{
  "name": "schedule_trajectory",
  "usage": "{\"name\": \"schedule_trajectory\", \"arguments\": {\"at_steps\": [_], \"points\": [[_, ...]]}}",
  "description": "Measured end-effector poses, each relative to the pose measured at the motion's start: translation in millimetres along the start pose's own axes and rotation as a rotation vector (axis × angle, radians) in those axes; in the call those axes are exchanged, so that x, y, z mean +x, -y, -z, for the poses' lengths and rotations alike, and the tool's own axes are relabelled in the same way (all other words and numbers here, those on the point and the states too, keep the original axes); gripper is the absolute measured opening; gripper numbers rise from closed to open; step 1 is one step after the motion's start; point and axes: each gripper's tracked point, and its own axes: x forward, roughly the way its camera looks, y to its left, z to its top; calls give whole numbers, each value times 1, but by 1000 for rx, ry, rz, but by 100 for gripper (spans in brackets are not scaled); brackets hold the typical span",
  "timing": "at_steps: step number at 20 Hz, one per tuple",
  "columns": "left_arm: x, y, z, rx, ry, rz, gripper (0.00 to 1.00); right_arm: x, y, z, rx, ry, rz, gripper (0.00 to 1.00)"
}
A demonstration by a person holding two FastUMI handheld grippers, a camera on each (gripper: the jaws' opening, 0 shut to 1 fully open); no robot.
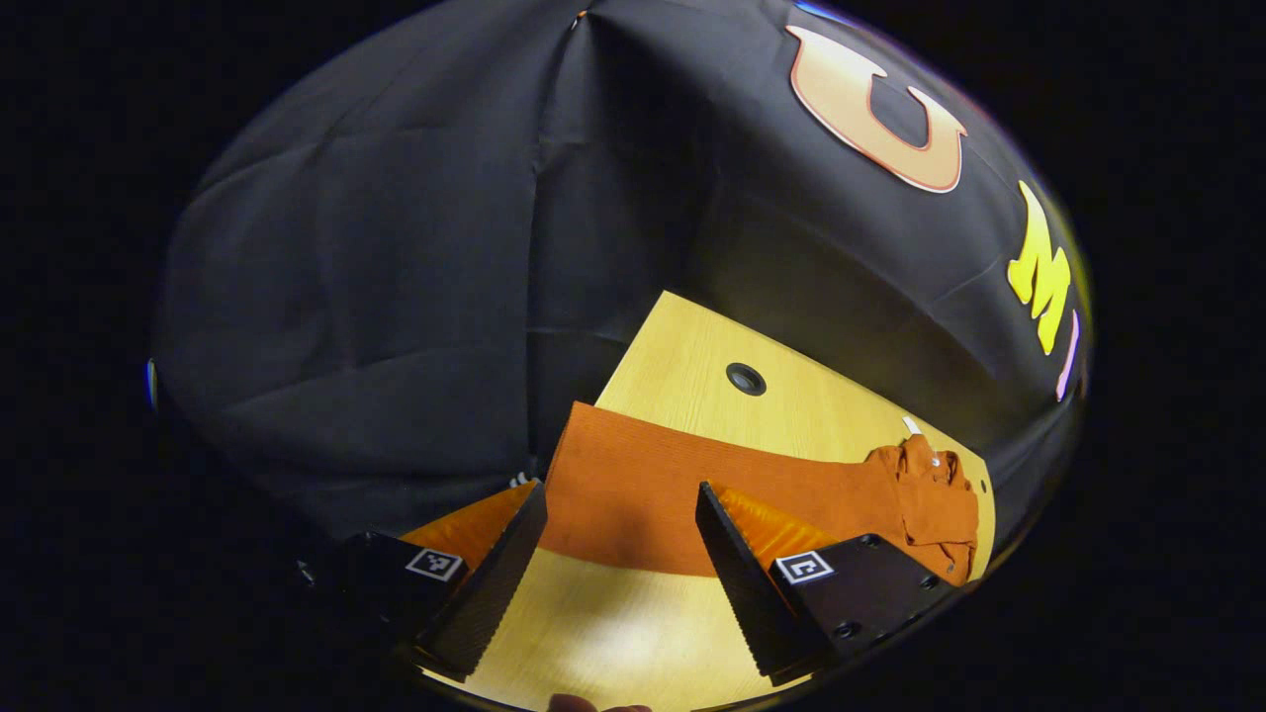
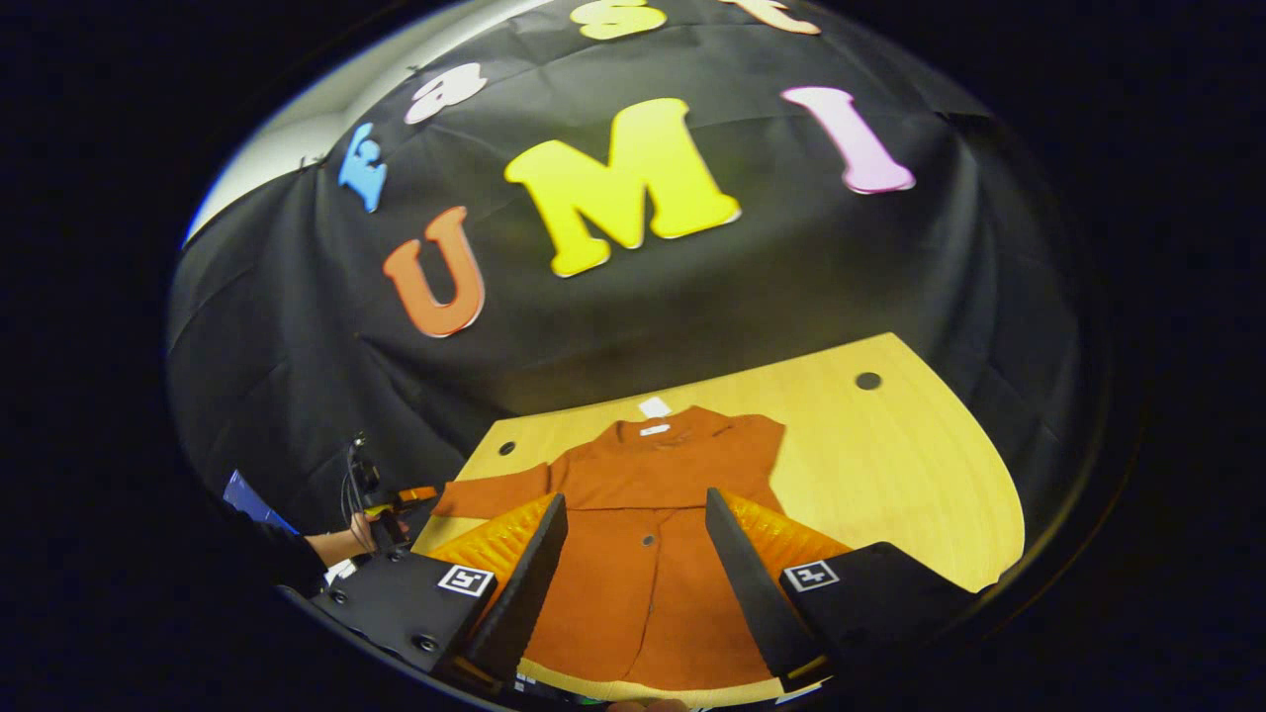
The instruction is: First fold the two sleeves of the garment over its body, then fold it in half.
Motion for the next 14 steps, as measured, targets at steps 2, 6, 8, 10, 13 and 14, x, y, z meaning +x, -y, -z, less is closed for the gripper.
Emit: {"name": "schedule_trajectory", "arguments": {"at_steps": [2,6,8,10,13,14], "points": [[16,-10,4,6,-39,0,98,-14,14,0,60,15,43,90],[38,-23,15,38,-98,-16,99,-22,26,-2,83,46,108,90],[48,-24,23,43,-135,-13,98,-22,26,0,70,38,117,90],[55,-25,20,27,-124,-4,97,-22,24,1,56,35,117,90],[55,-31,22,-46,-126,-37,92,-22,26,-2,53,40,93,91],[54,-33,20,-57,-123,-53,83,-23,26,-3,54,43,95,91]]}}
